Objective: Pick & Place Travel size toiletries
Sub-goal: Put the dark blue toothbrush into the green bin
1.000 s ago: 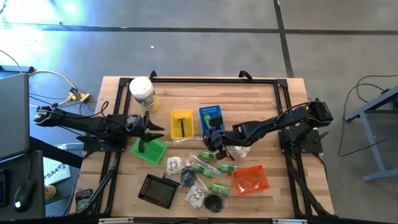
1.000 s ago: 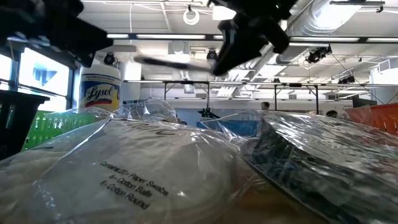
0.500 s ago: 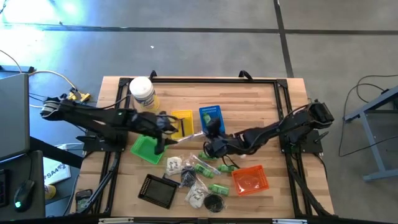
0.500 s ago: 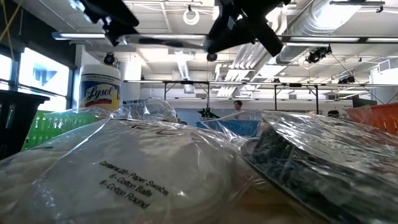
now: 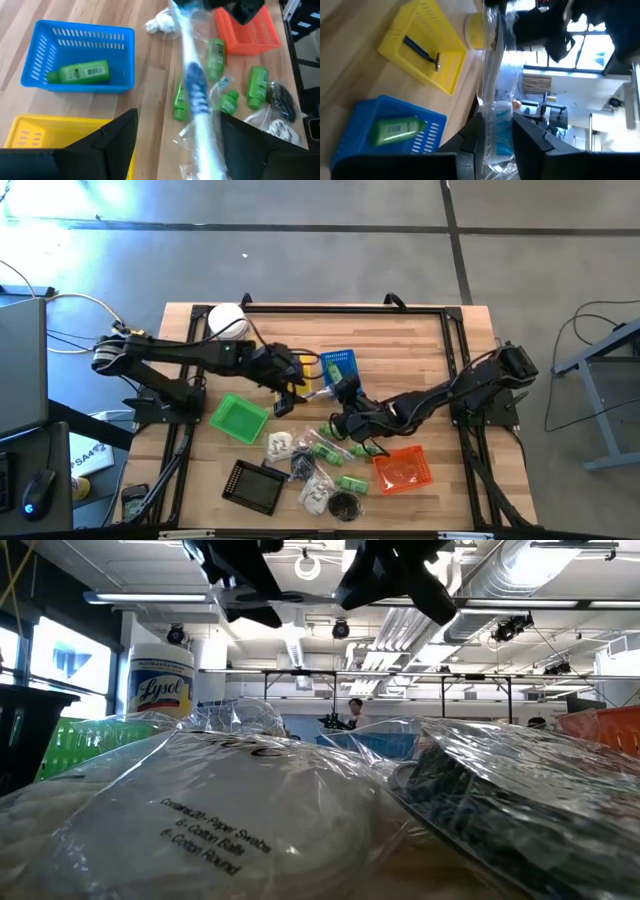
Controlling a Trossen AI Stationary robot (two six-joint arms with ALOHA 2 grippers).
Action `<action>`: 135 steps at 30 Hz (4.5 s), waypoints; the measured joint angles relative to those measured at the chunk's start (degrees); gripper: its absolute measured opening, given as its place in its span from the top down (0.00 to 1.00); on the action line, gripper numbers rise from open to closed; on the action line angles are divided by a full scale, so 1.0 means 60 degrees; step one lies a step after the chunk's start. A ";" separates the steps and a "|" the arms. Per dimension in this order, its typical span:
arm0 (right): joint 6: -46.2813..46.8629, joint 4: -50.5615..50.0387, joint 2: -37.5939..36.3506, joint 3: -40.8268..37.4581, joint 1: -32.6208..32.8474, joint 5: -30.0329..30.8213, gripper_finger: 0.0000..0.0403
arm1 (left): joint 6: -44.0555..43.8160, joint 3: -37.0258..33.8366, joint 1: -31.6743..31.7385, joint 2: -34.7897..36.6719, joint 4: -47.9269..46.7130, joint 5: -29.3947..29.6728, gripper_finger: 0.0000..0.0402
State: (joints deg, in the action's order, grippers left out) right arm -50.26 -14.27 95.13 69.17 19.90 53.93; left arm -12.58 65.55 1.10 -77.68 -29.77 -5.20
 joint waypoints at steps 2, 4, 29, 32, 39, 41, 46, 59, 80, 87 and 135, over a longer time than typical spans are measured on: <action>0.0002 0.0001 0.0000 0.0000 0.0004 -0.0049 0.82 | 0.0090 0.0092 0.0147 -0.0103 -0.0072 -0.0375 0.38; -0.0053 0.0029 0.0000 0.0000 -0.0014 -0.0016 0.82 | 0.0293 0.0178 0.0164 -0.0191 -0.0039 -0.0612 0.38; 0.0014 0.0589 0.0000 0.0000 -0.0192 -0.0565 0.75 | 0.1616 0.0198 0.0139 -0.0458 -0.0079 -0.0824 0.92; 0.0299 0.0705 0.0000 0.0000 0.0004 -0.0578 0.67 | 0.1688 0.0198 0.0118 -0.0331 -0.0215 -0.0891 0.96; 0.1297 0.0955 -0.0313 0.0000 0.0466 -0.0221 0.44 | 0.1843 0.0198 0.0124 0.0311 -0.0923 -0.0745 0.98; 0.1824 0.0653 -0.0463 0.0000 0.0518 -0.0101 0.41 | 0.1830 0.0198 0.0073 0.0619 -0.1533 -0.0523 0.98; 0.3589 -0.0302 -0.1051 0.0000 0.0493 -0.1416 0.46 | 0.1682 0.0199 -0.0438 0.1615 -0.3279 0.0890 0.98; 0.5004 0.3355 -0.2990 -0.3485 0.0037 -0.5487 0.98 | -0.2402 -0.0661 -0.2971 0.2693 -0.7301 0.1616 0.98; 0.5918 0.5184 -0.4295 -0.5096 -0.0135 -0.6560 1.00 | -0.5205 -0.2553 -0.4934 0.2591 -0.7646 0.0893 0.98; 0.5916 0.5122 -0.4295 -0.5096 -0.0135 -0.6560 1.00 | -0.4396 -0.2609 -0.4434 0.2323 -0.7277 0.0702 0.98; 0.6164 0.4613 -0.4288 -0.5096 -0.0131 -0.6775 0.99 | 0.0951 -0.2607 -0.2743 0.0347 -0.5986 0.1070 0.97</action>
State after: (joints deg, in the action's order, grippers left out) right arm -13.28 13.41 69.41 38.59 19.11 13.28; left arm -6.87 49.91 -15.35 -75.59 -65.69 1.22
